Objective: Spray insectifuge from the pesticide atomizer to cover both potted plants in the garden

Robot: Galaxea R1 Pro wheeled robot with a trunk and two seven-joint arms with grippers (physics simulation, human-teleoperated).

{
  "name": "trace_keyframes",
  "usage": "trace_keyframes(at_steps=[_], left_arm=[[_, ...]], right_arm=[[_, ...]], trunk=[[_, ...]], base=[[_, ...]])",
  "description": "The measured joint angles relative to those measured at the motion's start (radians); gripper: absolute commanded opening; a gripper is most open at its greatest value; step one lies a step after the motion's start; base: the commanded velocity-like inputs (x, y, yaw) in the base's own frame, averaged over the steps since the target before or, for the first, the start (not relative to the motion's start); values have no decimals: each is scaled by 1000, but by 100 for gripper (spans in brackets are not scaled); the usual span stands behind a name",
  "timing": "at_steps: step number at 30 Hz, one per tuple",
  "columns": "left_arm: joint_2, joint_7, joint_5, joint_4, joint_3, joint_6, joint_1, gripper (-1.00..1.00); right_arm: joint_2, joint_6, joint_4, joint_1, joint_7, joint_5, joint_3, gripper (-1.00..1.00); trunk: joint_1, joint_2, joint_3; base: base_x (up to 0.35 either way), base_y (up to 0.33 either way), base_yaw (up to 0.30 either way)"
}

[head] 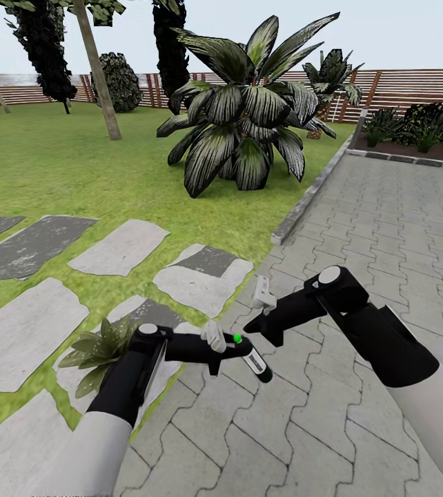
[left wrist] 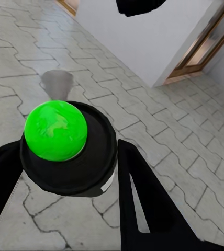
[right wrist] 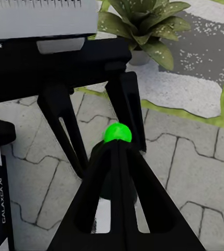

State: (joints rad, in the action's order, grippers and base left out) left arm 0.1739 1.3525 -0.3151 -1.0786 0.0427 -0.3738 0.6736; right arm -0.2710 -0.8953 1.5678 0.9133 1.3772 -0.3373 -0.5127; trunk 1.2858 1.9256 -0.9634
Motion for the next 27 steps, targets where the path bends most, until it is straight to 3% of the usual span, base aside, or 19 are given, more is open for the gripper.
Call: trace_keyframes(at_steps=[17,22,27], left_arm=[[0,6,-2,-2,3,-36,16,-100],[0,4,-1,-2,62,-36,15,-100],[0,1,1,-2,78,-36,15,-100]], right_arm=[[-8,3,-3,1,-3,-5,6,-100],[-7,4,-3,2,-4,-5,7,-100],[-5,3,-3,2,-4,-5,7,-100]], trunk=[[0,0,0],[0,0,0],[0,0,0]], base=[[0,0,0],[0,0,0],[0,0,0]])
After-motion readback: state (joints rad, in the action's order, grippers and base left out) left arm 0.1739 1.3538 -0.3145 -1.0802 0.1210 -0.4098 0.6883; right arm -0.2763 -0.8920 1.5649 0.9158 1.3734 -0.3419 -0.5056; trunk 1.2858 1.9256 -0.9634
